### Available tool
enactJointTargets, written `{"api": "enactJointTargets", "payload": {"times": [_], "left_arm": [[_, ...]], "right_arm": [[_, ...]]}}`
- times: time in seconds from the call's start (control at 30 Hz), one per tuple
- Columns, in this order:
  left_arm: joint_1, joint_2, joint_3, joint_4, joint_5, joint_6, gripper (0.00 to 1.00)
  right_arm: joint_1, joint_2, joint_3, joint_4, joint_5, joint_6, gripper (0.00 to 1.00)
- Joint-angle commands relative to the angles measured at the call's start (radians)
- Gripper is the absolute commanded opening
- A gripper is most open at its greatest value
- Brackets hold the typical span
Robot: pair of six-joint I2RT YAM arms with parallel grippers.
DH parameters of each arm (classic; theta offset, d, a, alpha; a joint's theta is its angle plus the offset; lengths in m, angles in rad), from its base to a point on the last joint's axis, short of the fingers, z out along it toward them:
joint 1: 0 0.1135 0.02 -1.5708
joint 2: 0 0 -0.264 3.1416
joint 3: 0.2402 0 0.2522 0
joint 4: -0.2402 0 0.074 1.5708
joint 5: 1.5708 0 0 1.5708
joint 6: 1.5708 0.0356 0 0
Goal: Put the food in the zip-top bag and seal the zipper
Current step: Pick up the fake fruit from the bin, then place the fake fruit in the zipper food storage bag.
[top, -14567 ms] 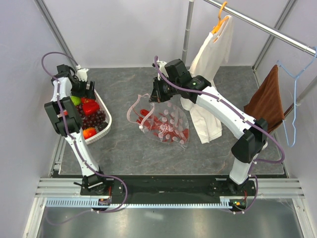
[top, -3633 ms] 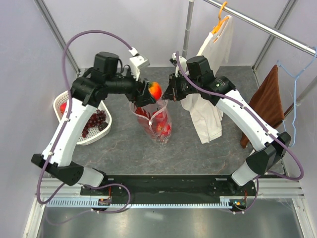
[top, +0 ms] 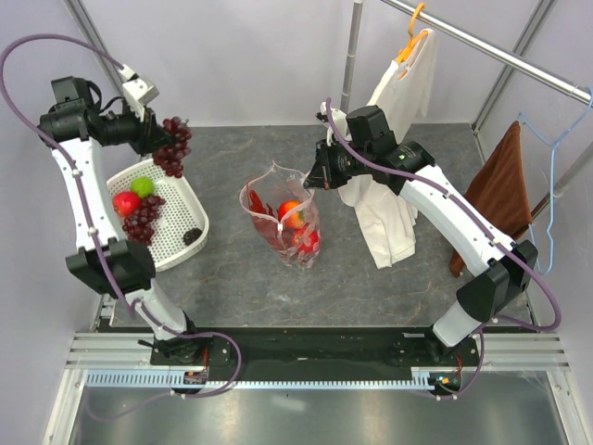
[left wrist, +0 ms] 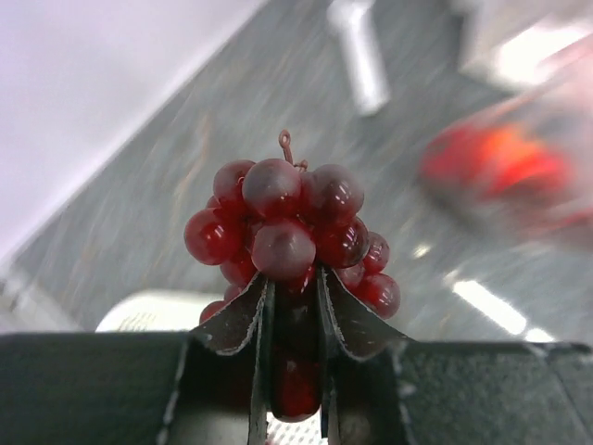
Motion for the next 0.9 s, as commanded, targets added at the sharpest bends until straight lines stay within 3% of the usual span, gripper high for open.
{"api": "enactJointTargets", "payload": {"times": [0.0,0.17,0.27,0.47,0.63,0.87], "left_arm": [[-0.13,-0.172,0.057,-0.014,0.248,-0.309,0.02],[-0.383,-0.336,-0.1,0.492,0.243,-0.721,0.02],[-0.503,-0.359,-0.154,0.596,0.231,-0.811,0.02],[-0.652,-0.383,-0.305,0.665,0.126,-0.776,0.02],[-0.671,-0.397,-0.411,0.751,0.081,-0.761,0.02],[-0.671,-0.434,-0.528,0.686,0.102,-0.632,0.02]], "right_arm": [[-0.003,-0.015,0.013,0.031,-0.01,0.004,0.0],[-0.003,-0.018,0.007,0.034,-0.013,0.009,0.0],[-0.003,-0.024,0.007,0.036,-0.012,0.01,0.0],[-0.003,-0.038,-0.01,0.036,-0.015,0.007,0.0],[-0.005,-0.047,-0.015,0.034,-0.016,0.007,0.0],[-0.005,-0.047,-0.005,0.036,-0.018,0.006,0.0]]}}
